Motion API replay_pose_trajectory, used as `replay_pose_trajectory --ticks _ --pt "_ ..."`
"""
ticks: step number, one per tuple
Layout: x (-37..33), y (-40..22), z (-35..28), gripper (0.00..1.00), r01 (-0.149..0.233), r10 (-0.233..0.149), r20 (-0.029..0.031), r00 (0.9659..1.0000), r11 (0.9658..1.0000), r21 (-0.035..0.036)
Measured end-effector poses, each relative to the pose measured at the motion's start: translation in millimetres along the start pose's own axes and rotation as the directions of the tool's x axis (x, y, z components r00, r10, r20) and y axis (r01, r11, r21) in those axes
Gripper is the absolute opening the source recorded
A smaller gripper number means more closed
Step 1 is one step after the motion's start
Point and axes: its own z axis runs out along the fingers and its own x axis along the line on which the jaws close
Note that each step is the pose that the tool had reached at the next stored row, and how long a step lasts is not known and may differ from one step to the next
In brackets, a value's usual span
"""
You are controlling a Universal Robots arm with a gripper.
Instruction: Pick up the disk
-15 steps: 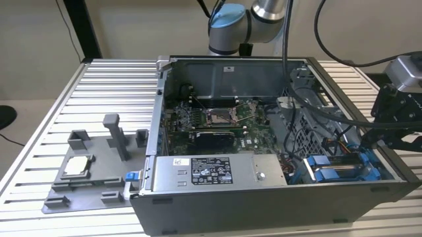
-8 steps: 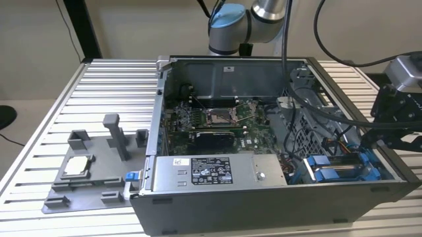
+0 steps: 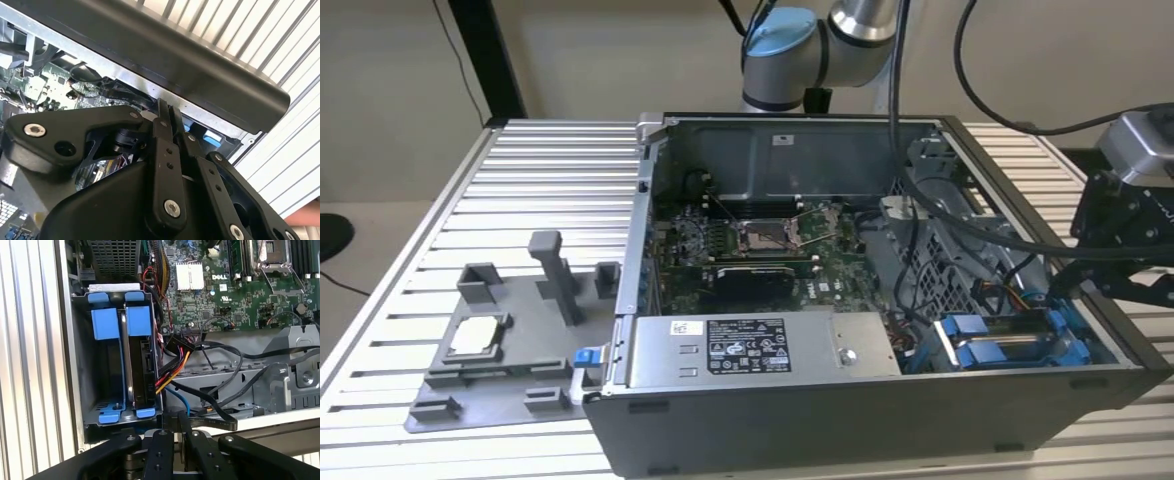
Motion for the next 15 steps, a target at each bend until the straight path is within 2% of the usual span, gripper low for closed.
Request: replay_pose_trajectory --ticks 3,12,15 --pt "-0.1 6.9 -4.2 0.00 0.000 0.000 0.0006 1.0000 1.0000 -0.0002" --pt "2.2 38.3 -9.0 0.00 0.000 0.000 -0.0001 1.0000 1.0000 -0.0001" --pt "3.4 50.4 -8.5 0.00 0.001 -0.001 -0.0054 1.0000 1.0000 0.0004"
